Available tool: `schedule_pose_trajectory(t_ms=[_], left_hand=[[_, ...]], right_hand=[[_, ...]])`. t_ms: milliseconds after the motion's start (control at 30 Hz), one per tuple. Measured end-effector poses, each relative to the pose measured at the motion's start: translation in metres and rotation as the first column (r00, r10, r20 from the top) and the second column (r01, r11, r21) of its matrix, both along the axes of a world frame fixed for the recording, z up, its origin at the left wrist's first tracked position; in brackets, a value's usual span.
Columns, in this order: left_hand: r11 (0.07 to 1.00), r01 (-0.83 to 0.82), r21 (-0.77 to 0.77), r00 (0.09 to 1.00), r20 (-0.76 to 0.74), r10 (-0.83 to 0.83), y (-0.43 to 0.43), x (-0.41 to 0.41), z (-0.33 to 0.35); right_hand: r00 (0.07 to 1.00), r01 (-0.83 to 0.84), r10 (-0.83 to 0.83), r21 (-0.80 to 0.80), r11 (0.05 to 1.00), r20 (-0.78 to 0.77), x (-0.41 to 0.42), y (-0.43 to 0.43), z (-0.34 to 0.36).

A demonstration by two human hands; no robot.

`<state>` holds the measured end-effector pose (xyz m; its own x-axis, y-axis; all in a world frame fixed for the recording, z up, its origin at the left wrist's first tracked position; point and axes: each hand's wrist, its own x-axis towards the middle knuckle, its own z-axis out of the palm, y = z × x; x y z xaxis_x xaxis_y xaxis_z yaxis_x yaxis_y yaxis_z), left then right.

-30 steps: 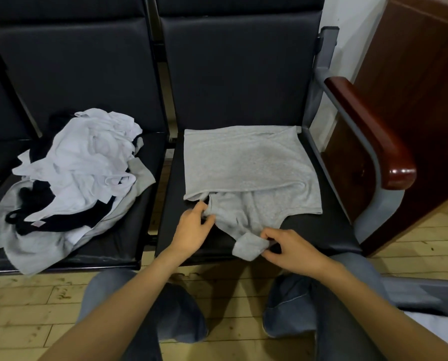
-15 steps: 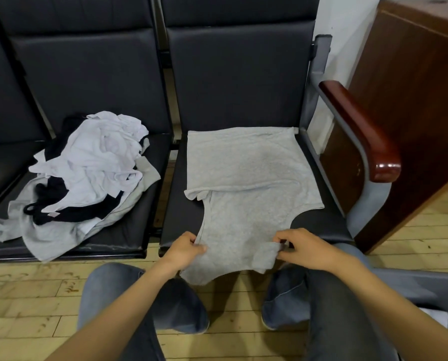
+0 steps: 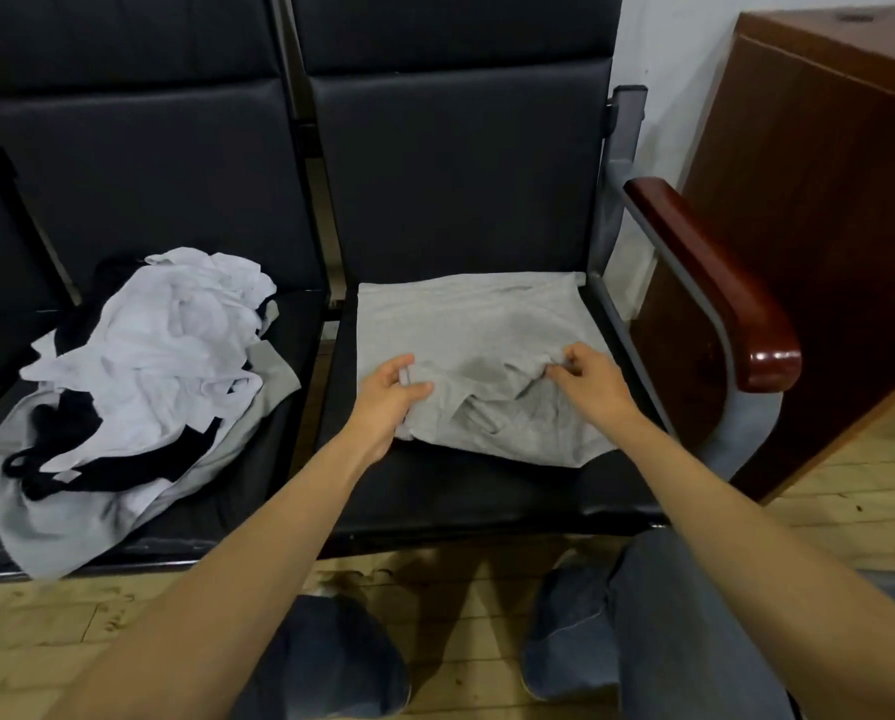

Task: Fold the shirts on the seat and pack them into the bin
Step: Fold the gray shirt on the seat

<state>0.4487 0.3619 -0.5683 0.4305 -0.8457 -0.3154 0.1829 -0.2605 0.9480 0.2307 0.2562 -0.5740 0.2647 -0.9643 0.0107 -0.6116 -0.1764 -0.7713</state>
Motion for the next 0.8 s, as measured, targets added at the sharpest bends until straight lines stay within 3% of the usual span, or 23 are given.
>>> schedule_pose_trajectory(t_ms=[133, 233, 300, 367, 433, 500, 600, 667, 767, 800], left_hand=[[0.978, 0.202, 0.056, 0.968, 0.141, -0.208, -0.044, 0.004, -0.011], [0.921, 0.322, 0.222, 0.894, 0.248, -0.372, -0.071, -0.002, -0.029], [0.861, 0.326, 0.390, 0.709, 0.501, -0.496, -0.080, -0.016, -0.043], [0.833, 0.270, 0.484, 0.382, 0.740, -0.554, -0.081, -0.039, -0.054], [0.816, 0.336, 0.471, 0.182, 0.817, -0.547, -0.082, -0.061, -0.063], [0.795, 0.410, 0.448, 0.130, 0.834, -0.537, -0.085, -0.076, -0.073], [0.808, 0.409, 0.424, 0.167, 0.836, -0.523, -0.096, -0.082, -0.081], [0.819, 0.404, 0.408, 0.129, 0.861, -0.493, -0.102, -0.079, -0.083], [0.885, 0.308, 0.350, -0.088, 0.936, -0.340, -0.105, -0.057, -0.079], [0.890, 0.239, 0.388, -0.151, 0.921, -0.360, -0.102, -0.046, -0.073]], right_hand=[[0.993, 0.105, -0.105, -0.002, 0.994, -0.047, 0.012, -0.052, -0.006], [0.985, 0.147, -0.142, 0.047, 0.988, -0.100, 0.017, -0.090, -0.024], [0.974, 0.135, -0.120, 0.064, 0.989, -0.195, 0.019, -0.111, -0.038], [0.955, 0.125, -0.101, 0.067, 0.990, -0.280, 0.022, -0.131, -0.049], [0.953, 0.133, -0.095, 0.117, 0.984, -0.286, 0.027, -0.148, -0.052], [0.966, 0.156, -0.117, 0.158, 0.975, -0.232, 0.032, -0.167, -0.054], [0.970, 0.198, -0.164, 0.188, 0.962, -0.182, 0.038, -0.193, -0.059], [0.959, 0.180, -0.128, 0.197, 0.964, -0.251, 0.039, -0.200, -0.061], [0.883, 0.045, 0.034, 0.158, 0.986, -0.469, 0.041, -0.198, -0.063], [0.858, 0.003, 0.078, 0.156, 0.988, -0.508, 0.043, -0.195, -0.062]])
